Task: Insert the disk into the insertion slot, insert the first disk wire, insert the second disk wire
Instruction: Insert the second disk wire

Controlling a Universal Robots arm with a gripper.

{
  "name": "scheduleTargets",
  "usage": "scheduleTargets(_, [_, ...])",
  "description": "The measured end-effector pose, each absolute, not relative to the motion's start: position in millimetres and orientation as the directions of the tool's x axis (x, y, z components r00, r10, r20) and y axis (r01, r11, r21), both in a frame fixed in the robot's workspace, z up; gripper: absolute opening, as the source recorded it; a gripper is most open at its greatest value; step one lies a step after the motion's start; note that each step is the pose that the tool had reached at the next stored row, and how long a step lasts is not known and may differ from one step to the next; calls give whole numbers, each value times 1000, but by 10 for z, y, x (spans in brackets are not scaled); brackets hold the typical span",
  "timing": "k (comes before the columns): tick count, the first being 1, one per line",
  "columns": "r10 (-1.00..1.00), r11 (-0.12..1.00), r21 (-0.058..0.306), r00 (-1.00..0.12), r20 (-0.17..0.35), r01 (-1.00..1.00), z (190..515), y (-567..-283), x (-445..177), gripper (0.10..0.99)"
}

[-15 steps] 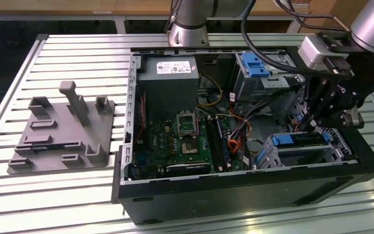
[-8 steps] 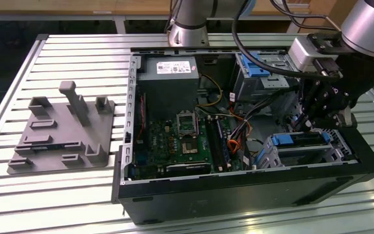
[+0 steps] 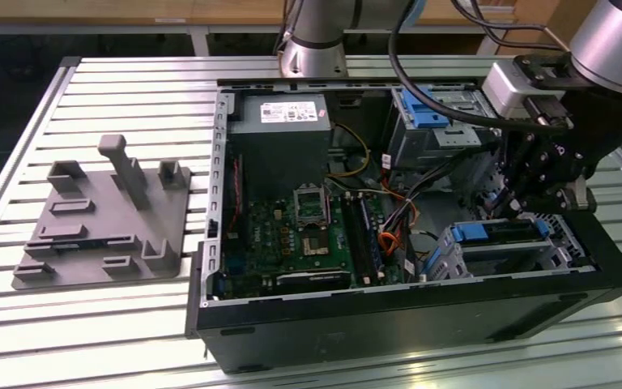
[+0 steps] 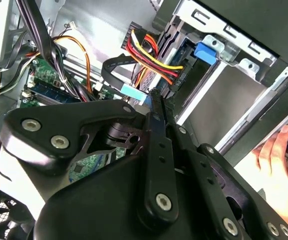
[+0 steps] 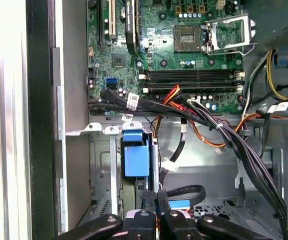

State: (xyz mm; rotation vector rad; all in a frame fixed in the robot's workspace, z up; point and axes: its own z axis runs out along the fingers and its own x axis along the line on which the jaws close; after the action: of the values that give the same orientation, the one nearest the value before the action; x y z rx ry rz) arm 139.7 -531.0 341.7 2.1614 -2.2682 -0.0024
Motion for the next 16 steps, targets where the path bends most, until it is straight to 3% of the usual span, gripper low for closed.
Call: scheduleTargets(16, [-997,77,7,-77,5,-997,3416,-5323,1438,141])
